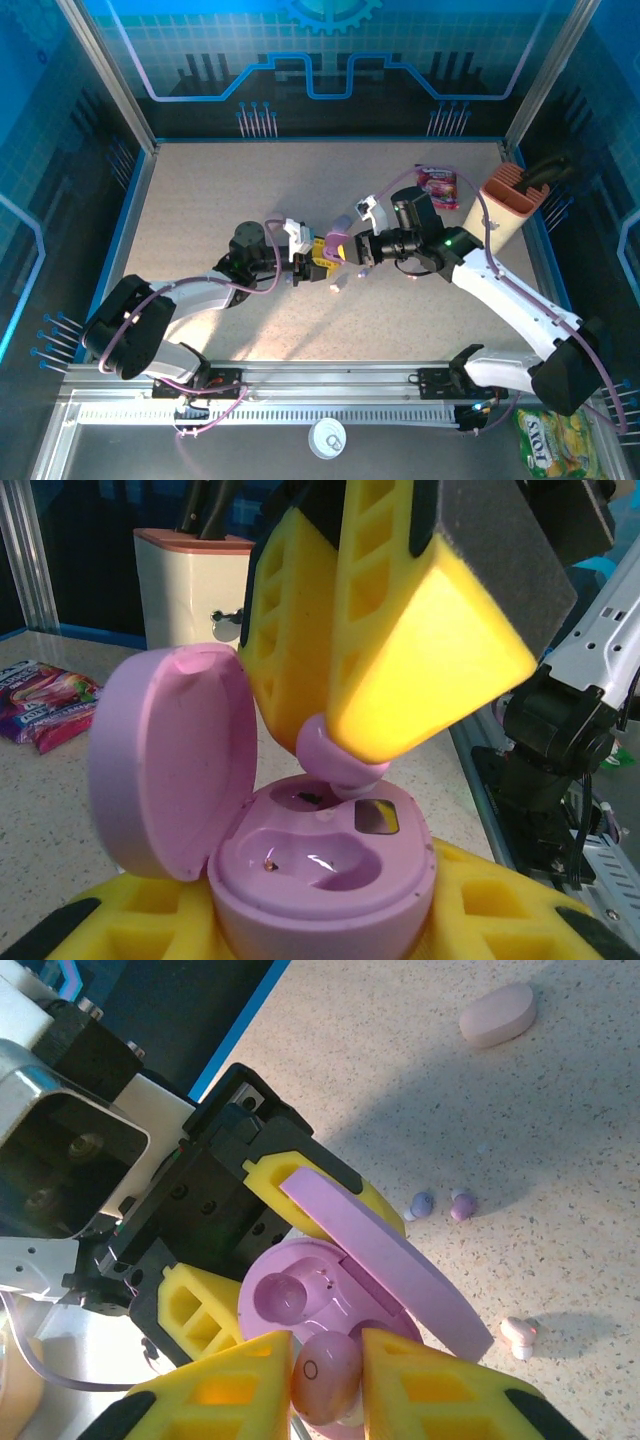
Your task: Insert the wireless bluetooth earbuds into the charging case
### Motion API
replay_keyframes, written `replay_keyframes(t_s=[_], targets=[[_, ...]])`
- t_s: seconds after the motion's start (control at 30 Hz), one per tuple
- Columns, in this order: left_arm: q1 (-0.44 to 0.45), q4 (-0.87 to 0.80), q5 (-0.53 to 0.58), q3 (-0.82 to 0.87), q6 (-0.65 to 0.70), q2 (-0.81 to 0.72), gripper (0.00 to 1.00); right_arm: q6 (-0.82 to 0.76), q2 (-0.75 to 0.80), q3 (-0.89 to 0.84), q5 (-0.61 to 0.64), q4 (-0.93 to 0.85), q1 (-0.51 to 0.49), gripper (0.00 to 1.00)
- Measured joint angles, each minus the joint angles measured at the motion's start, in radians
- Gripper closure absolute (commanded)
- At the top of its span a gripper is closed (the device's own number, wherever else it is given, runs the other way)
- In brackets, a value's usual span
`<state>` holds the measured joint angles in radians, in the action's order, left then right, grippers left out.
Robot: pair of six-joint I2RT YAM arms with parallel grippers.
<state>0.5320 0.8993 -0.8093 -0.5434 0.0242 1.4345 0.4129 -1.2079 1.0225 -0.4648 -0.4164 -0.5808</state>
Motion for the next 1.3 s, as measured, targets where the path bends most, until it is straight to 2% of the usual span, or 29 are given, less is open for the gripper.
replay_keyframes(t_s=[0.1,0.17,0.3,0.67,0.8,0.93,1.1,1.3], targets=[[-0.001,0.000,0.001,0.000,-0.008,0.001,0.66,-0.004,-0.006,0.000,0.000,0.000,0.000,0.74],[-0.001,0.004,0.001,0.000,-0.017,0.001,0.66,-0.008,-0.006,0.000,0.000,-0.001,0.000,0.66],[-0.001,0.007,0.009,0.001,-0.023,0.001,0.66,-0.019,-0.003,0.000,-0.004,-0.002,0.000,0.59],[-0.015,0.038,0.011,0.007,-0.025,-0.004,0.66,-0.041,0.123,-0.007,0.046,-0.014,0.000,0.49],[-0.074,0.118,0.011,0.040,-0.061,-0.003,0.67,-0.040,0.195,-0.050,0.066,0.023,0.000,0.48],[-0.172,0.243,0.011,0.089,-0.133,-0.003,0.68,0.001,0.210,-0.125,0.096,0.094,0.007,0.49],[-0.269,0.356,0.019,0.128,-0.197,-0.014,0.67,0.101,0.124,-0.183,0.150,0.165,0.014,0.49],[-0.315,0.372,0.027,0.129,-0.214,-0.107,0.67,0.219,-0.104,-0.187,0.169,0.280,0.006,0.49]])
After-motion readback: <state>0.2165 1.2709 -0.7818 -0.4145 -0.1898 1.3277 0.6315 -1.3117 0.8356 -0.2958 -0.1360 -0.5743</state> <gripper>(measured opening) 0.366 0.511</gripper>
